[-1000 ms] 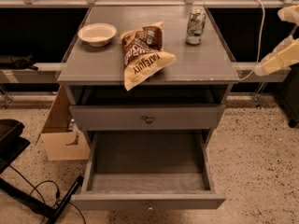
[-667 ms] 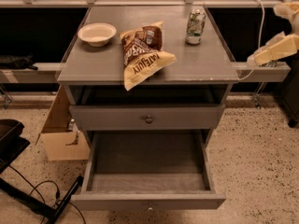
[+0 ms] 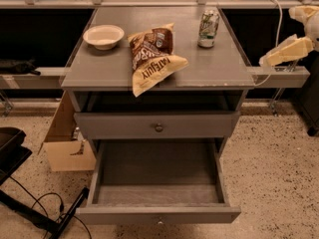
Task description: Place 7up can into middle drawer
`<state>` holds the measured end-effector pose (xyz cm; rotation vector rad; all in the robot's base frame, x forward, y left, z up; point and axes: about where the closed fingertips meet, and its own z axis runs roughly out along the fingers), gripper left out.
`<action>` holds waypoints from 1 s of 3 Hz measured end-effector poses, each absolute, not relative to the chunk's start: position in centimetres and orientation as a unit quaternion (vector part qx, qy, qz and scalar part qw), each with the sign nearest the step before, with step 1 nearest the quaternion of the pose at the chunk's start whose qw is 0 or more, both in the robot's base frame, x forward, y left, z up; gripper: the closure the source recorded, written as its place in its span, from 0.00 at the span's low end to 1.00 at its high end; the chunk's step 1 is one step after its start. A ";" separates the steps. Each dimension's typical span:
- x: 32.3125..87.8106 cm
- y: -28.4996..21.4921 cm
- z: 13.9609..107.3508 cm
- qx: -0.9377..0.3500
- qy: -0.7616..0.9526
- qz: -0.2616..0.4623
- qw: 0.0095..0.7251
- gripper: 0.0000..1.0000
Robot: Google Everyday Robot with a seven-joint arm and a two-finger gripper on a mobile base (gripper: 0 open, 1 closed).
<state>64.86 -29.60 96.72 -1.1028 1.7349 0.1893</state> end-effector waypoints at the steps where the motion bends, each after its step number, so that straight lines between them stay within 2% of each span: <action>1: 67.4 -28.7 97.0 -0.445 0.712 0.101 0.533 0.00; 3: 80.8 -23.1 97.0 -0.348 0.682 0.210 0.608 0.00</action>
Offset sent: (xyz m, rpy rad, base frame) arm 0.1772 0.0442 0.0350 0.4178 -0.0898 0.0180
